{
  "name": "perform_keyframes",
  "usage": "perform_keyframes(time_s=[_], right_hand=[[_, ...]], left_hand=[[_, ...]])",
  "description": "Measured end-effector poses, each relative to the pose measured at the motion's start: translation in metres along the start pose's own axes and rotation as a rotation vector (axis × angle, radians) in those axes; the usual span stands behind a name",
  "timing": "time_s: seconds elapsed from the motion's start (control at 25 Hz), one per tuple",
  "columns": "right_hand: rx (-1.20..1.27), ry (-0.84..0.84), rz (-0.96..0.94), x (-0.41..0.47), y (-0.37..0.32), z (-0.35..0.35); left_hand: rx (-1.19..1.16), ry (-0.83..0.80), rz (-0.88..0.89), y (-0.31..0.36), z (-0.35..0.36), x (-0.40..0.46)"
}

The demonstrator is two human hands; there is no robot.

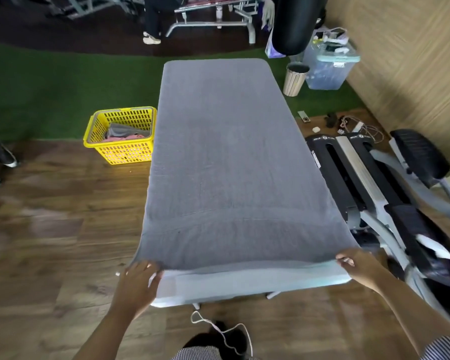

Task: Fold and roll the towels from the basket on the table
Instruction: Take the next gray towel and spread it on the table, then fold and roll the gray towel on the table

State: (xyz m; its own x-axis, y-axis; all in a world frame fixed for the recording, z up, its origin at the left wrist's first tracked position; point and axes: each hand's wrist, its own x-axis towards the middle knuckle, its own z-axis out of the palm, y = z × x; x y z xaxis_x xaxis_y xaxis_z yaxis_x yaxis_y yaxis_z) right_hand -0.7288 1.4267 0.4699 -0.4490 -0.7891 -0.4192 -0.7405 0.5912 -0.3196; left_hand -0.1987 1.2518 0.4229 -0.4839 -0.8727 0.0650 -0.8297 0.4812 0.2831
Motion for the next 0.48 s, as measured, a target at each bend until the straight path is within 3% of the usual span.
perform_keyframes(time_s=[0.28, 0.48], right_hand=[[0.009, 0.019, 0.005, 0.002, -0.005, 0.001], [0.075, -0.045, 0.070, 0.005, 0.000, -0.008]], left_hand=[[-0.079, 0.003, 0.086, 0.006, 0.004, 0.008], [-0.074, 0.034, 0.033, 0.010, 0.006, 0.001]])
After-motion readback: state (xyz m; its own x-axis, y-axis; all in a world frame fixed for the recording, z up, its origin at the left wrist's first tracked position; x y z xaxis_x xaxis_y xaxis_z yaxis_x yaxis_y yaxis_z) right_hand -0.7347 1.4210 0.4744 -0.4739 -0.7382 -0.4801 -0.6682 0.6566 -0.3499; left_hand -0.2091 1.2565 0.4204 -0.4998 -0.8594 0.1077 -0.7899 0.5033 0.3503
